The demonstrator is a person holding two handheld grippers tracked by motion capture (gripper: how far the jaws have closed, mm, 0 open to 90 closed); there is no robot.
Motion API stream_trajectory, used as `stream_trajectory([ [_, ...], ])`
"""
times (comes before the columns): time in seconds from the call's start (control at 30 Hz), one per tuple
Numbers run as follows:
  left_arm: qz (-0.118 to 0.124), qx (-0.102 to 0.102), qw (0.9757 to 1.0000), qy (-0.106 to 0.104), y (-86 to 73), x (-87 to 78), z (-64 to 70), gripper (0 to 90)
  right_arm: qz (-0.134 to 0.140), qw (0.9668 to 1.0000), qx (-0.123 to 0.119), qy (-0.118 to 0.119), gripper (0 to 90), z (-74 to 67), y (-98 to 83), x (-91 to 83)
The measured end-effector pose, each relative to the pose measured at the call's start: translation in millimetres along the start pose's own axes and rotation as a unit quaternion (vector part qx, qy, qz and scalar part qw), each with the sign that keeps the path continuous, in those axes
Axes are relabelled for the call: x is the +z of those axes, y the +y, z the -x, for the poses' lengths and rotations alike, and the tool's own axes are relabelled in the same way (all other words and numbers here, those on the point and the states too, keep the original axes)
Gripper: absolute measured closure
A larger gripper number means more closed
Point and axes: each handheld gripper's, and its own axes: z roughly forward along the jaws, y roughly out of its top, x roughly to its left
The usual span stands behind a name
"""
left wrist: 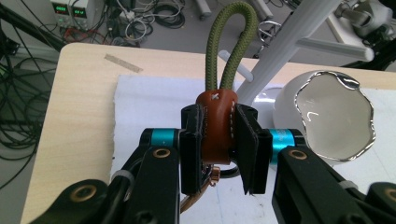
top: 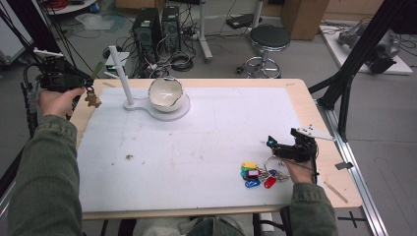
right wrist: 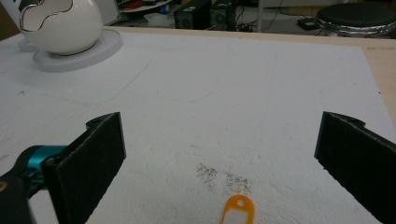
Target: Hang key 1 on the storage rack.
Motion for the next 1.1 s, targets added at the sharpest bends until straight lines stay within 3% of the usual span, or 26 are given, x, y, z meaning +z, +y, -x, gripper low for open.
stream_trajectory([
  [0.23,-0.010,-0.006,0.9999,0.005,-4.3,9.4,-2.7,72.5,-0.002,1.0000,-0.007,0.001,0.8,-0.4,-0.2,1.3],
  [0.37,-0.009,-0.009,0.9999,-0.003,-4.5,14.2,-1.3,72.4,-0.002,1.0000,-0.006,0.001,0.8,-0.4,-0.2,0.7],
  [0.97,-0.026,0.004,0.9996,-0.003,-8.4,27.0,8.9,72.3,-0.003,0.9999,-0.010,0.000,0.8,-0.3,-0.5,0.5],
  [1.1,-0.028,0.002,0.9995,-0.011,-13.8,28.9,6.9,72.3,-0.003,0.9999,-0.011,0.000,0.8,-0.5,-0.6,0.3],
])
